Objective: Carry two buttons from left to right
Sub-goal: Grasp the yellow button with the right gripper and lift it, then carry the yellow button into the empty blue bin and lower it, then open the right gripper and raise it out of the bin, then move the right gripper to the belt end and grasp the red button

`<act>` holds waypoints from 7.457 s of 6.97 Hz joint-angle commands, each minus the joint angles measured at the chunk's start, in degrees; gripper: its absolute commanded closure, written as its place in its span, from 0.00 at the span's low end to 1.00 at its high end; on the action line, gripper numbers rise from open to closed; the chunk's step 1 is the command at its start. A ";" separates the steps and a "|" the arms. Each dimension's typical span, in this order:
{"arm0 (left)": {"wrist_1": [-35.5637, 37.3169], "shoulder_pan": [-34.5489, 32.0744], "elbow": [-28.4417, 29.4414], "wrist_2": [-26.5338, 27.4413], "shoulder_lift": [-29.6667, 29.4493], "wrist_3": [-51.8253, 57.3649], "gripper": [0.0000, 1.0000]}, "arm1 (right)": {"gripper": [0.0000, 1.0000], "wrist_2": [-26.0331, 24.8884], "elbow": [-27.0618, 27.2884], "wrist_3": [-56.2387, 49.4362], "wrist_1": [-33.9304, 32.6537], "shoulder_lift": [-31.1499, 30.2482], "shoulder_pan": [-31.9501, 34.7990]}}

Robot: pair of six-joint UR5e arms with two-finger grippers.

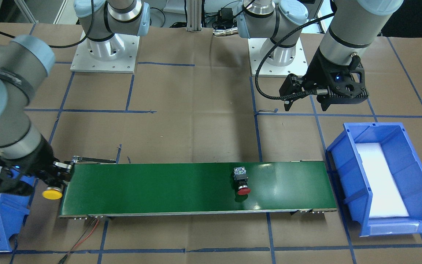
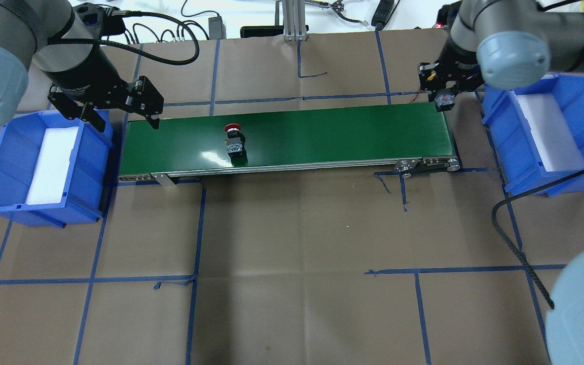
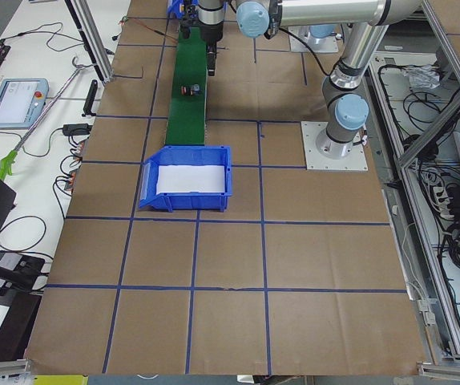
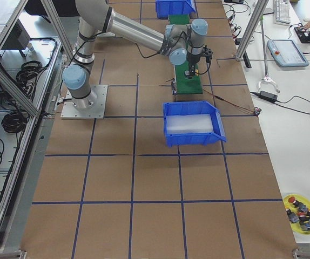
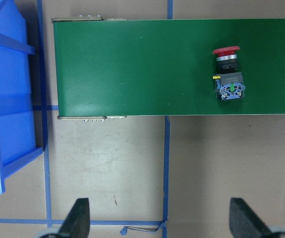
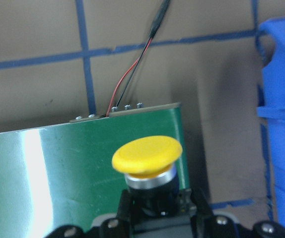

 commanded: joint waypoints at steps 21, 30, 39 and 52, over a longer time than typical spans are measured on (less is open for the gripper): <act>0.09 -0.83 -0.09 0.13 0.02 -0.20 0.00 | 0.01 0.05 14.49 -27.89 -18.10 0.52 -23.31; 0.09 -0.83 0.00 0.13 -0.07 -0.20 0.00 | 0.00 4.89 4.90 -16.20 -5.27 -10.22 -11.39; 0.09 -0.83 0.00 0.04 -0.07 -0.20 0.00 | 0.00 5.68 4.45 -3.74 5.81 -10.22 -4.68; 0.09 -0.83 -0.09 0.04 0.02 -0.20 0.00 | 0.01 8.23 13.50 4.46 -13.26 1.12 9.12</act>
